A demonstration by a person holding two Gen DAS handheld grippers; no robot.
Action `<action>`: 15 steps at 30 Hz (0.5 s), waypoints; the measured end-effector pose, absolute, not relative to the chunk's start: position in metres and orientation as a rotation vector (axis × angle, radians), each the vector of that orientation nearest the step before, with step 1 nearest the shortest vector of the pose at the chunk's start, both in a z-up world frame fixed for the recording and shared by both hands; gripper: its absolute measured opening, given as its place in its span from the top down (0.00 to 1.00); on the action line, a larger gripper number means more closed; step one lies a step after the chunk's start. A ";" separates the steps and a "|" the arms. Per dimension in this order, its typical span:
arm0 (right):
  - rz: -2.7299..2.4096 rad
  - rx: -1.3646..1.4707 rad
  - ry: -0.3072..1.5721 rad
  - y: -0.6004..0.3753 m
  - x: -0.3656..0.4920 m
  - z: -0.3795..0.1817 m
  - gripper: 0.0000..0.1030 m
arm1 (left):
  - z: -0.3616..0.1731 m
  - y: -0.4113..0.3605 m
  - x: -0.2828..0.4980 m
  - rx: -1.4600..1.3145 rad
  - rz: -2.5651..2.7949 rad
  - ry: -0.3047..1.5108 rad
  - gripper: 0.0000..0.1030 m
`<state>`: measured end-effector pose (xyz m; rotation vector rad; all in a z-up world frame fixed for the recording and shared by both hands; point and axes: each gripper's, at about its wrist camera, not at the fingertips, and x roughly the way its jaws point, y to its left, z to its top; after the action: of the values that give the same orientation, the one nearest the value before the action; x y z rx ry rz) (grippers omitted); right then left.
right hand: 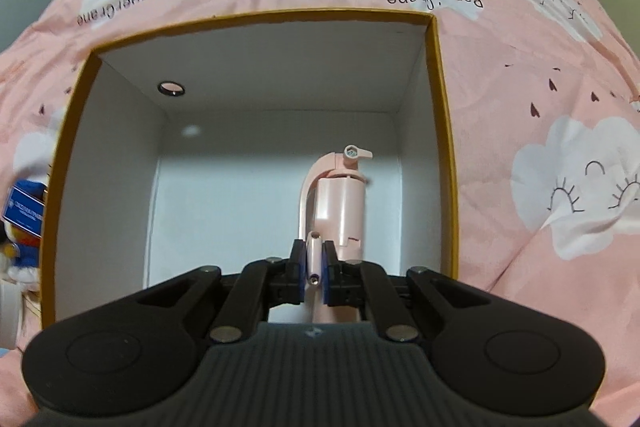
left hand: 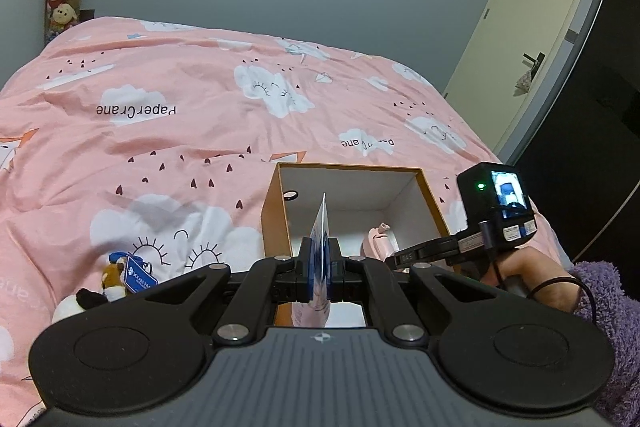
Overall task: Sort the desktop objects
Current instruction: 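Carry the pink bottle into the orange box with the right tool while the left tool carries the card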
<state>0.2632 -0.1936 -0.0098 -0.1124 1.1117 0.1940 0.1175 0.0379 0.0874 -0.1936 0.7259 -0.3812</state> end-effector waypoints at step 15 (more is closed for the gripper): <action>0.300 -0.595 1.109 -0.162 0.253 0.001 0.85 | 0.100 0.038 0.117 -0.189 -0.410 0.692 0.95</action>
<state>0.2530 -0.1615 0.0011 -0.5949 1.1087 0.3002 0.1168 0.0383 0.1002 -0.1885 0.6919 -0.4104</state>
